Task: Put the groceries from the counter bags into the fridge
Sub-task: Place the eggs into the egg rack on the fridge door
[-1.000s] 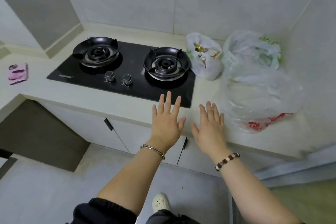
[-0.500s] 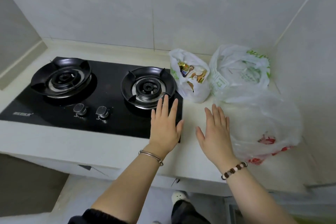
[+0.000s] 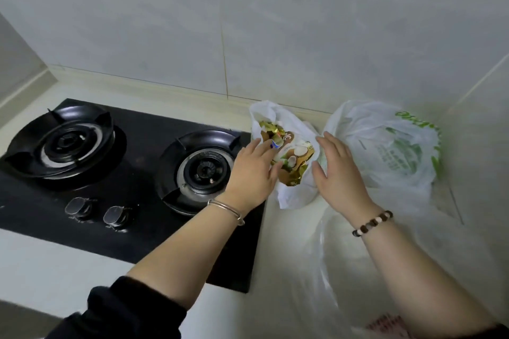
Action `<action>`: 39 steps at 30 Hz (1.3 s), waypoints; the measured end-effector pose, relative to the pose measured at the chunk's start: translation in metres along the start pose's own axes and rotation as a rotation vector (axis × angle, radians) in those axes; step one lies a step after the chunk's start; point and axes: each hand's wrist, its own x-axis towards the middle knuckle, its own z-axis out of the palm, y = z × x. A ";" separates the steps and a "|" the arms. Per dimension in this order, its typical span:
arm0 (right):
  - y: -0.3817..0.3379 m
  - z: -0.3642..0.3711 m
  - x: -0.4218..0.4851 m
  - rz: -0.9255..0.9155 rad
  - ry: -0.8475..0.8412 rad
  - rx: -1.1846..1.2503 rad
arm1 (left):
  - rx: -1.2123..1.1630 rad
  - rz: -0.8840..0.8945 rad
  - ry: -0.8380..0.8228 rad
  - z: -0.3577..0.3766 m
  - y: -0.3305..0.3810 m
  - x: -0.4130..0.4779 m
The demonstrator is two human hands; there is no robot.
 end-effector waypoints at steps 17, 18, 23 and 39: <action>0.028 0.075 0.055 -0.321 -0.409 -0.340 | 0.298 -0.080 -0.328 0.053 -0.051 0.103; 0.030 0.077 0.056 -0.323 -0.408 -0.335 | 0.334 -0.071 -0.324 0.054 -0.050 0.103; 0.033 0.084 0.057 -0.335 -0.427 -0.353 | 0.402 -0.136 -0.316 0.064 -0.050 0.101; 0.026 0.065 0.063 0.039 -0.237 0.020 | 0.246 -0.136 -0.040 0.057 -0.036 0.088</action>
